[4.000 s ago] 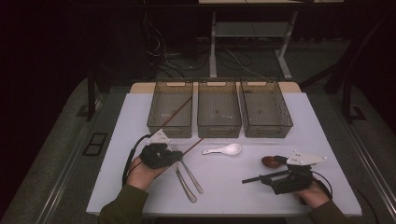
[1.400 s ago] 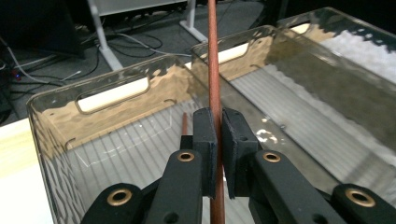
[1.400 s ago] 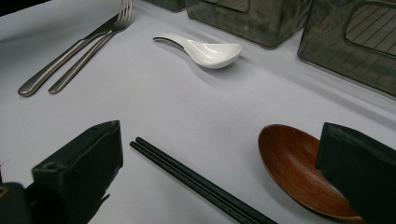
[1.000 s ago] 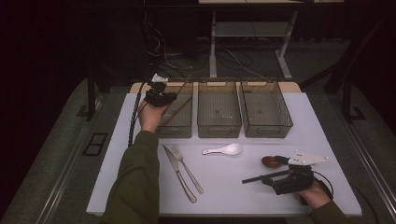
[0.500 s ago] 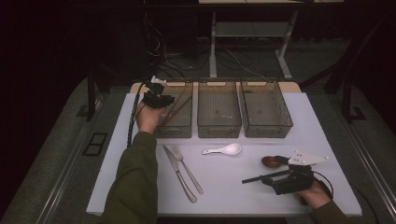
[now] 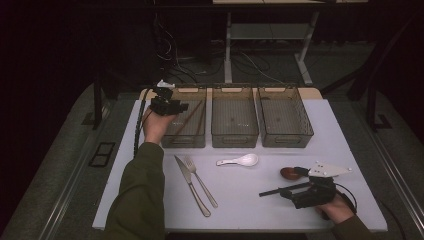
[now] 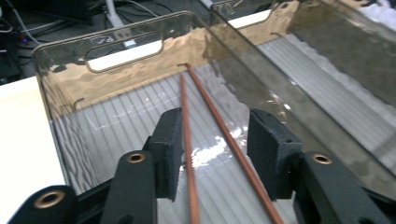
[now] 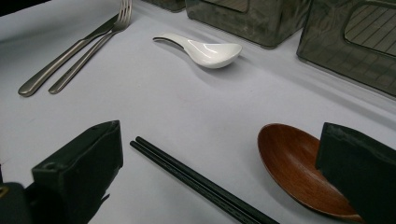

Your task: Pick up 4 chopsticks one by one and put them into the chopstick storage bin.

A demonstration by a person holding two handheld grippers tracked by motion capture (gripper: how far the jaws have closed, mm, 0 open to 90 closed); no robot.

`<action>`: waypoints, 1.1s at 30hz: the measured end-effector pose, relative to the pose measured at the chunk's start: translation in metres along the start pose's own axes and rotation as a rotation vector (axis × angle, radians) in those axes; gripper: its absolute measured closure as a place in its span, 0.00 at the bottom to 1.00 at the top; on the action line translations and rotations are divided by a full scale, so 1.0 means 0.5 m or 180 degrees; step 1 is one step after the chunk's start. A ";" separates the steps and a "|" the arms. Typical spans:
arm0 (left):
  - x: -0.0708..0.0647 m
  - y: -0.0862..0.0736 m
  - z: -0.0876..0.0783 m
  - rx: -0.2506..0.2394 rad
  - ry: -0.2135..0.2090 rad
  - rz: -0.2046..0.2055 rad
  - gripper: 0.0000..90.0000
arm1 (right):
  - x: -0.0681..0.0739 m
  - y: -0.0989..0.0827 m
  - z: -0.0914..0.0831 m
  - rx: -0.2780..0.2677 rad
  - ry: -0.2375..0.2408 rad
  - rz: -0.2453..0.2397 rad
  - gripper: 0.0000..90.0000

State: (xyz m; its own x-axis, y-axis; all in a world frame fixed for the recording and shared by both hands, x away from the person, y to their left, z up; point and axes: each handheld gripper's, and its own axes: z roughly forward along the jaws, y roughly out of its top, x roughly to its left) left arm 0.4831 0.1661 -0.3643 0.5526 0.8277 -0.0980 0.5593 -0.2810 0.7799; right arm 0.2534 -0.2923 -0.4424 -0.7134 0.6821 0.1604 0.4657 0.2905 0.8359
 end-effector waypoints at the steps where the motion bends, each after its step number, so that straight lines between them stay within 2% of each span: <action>1: -0.003 0.000 -0.003 -0.0015 -0.0011 0.0019 0.58 | 0.000 0.000 0.000 0.0001 0.0000 0.0000 0.01; 8: -0.027 -0.004 -0.027 -0.0056 -0.0161 0.0124 0.53 | 0.000 0.000 0.000 0.0005 -0.0005 -0.0001 0.01; 15: -0.054 -0.021 -0.054 -0.0096 -0.0289 0.0242 0.48 | 0.000 0.000 0.000 0.0004 -0.0008 0.0000 0.01; 20: -0.069 -0.033 -0.075 -0.0177 -0.0395 0.0244 0.45 | 0.001 0.000 0.000 0.0013 -0.0006 0.0000 0.01; 23: -0.079 -0.044 -0.087 -0.0223 -0.0512 0.0230 0.43 | 0.000 0.000 0.001 0.0011 -0.0009 0.0001 0.01; 33: -0.104 -0.079 -0.120 -0.0269 -0.0591 0.0336 0.35 | 0.000 -0.001 0.001 0.0020 -0.0022 -0.0006 0.01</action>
State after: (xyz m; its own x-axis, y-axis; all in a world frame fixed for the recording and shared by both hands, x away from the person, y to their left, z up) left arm 0.3952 0.1632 -0.3531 0.7139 0.6900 -0.1191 0.4429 -0.3133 0.8400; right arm 0.2535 -0.2921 -0.4429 -0.7107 0.6862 0.1552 0.4677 0.2961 0.8328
